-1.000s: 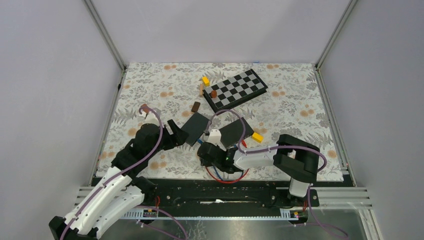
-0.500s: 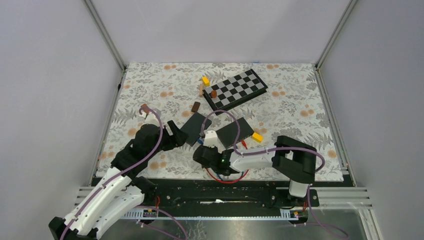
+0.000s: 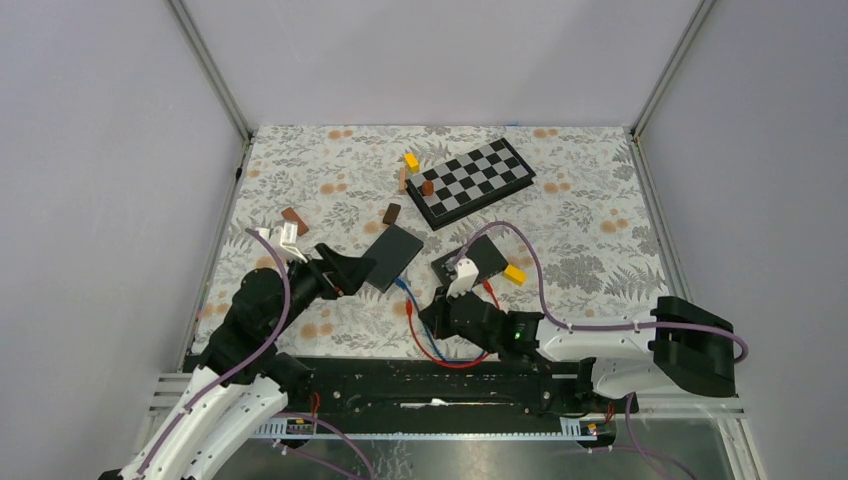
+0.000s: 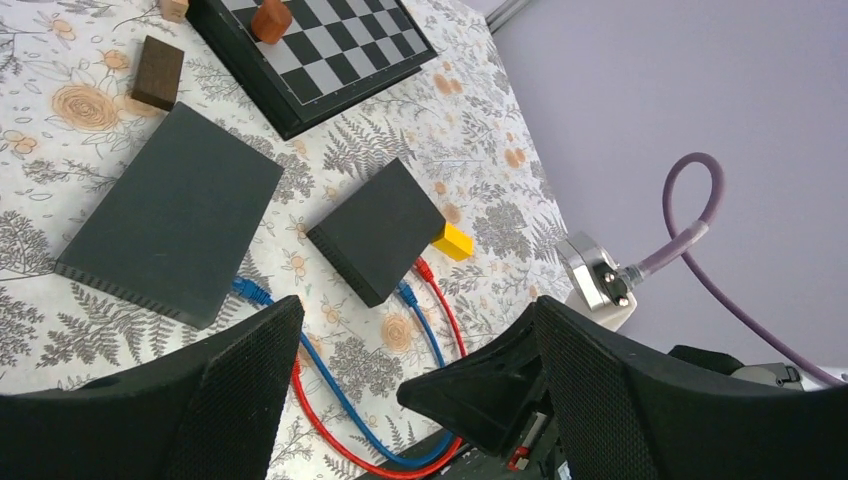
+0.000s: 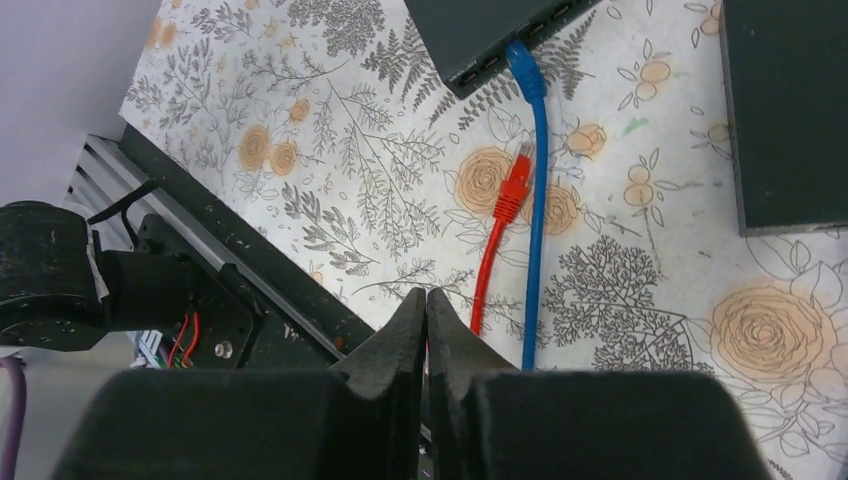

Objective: Insert the plug into the switch port
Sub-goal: Pick up the connector from the center of the board.

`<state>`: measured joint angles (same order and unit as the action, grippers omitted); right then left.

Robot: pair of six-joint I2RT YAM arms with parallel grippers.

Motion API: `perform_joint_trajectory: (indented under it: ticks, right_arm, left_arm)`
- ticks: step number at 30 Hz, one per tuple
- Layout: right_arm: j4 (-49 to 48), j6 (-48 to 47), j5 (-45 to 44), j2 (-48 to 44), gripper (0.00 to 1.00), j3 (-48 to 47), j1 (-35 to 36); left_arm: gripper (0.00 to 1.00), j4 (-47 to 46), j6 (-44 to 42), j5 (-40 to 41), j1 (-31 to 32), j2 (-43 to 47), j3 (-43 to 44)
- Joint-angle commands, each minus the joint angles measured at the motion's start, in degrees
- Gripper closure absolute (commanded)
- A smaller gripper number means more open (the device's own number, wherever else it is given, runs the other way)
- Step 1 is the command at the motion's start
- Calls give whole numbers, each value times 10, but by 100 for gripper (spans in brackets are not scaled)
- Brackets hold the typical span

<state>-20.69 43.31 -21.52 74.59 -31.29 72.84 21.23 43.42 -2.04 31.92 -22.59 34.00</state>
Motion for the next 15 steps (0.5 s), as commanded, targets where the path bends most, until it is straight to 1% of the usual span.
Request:
perform_joint_trajectory:
  ticks: [1, 3, 5, 9, 12, 15]
  right_arm:
    - [34, -24, 2, 22, 80, -52, -6]
    - [57, -29, 10, 64, 69, -95, -6]
    - [72, -19, 8, 103, 63, -130, -6]
    - [90, 14, -11, 172, 59, -180, -6]
    - [128, 34, -26, 216, 59, -213, -5]
    - [166, 46, -54, 237, 58, -232, -4]
  left_arm:
    - [13, -36, 5, -19, -1, 7, -9]
    - [13, -30, 7, -15, -1, 5, -10]
    - [13, -26, 7, -13, -1, 2, -11]
    - [13, -11, 1, -2, -1, 0, -3]
    - [12, -2, -7, 3, -1, 0, 4]
    - [12, 2, -12, 4, -1, 0, 8]
